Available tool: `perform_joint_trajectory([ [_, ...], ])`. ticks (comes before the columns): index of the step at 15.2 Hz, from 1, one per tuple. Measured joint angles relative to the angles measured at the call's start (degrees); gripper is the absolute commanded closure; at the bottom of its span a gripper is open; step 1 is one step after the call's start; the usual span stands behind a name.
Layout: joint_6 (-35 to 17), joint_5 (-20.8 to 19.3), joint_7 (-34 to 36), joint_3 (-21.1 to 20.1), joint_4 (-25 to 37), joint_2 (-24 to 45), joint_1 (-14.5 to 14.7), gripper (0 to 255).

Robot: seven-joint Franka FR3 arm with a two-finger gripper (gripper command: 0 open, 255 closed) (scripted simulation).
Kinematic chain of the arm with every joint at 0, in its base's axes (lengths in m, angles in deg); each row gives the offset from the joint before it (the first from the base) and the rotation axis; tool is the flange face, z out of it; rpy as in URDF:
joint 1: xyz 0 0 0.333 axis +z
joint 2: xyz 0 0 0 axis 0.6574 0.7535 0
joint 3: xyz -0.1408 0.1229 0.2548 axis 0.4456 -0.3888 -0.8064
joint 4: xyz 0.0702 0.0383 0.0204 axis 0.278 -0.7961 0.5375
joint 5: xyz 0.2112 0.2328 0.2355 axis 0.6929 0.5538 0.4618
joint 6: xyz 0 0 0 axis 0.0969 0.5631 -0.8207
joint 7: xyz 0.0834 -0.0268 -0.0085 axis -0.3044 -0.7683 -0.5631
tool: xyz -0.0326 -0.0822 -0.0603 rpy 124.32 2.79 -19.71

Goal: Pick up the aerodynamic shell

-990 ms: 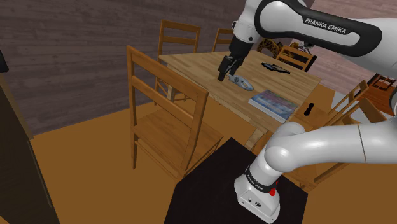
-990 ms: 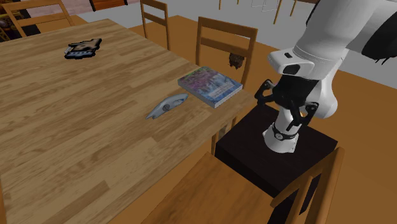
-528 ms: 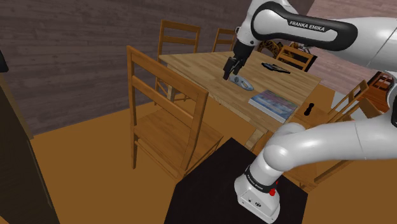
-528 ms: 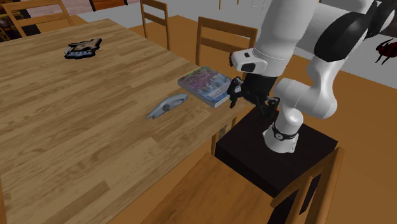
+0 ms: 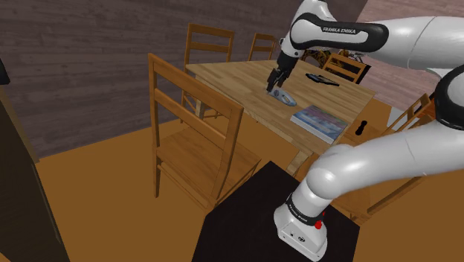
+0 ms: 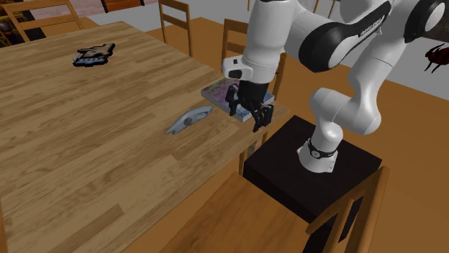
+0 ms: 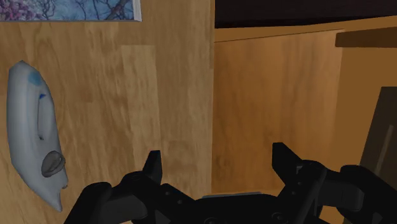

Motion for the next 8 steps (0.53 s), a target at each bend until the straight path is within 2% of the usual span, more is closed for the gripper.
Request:
perform_joint_trajectory([
  [8,-5.17,0.73,-10.29,10.06,8.03,12.71,-1.32,0],
])
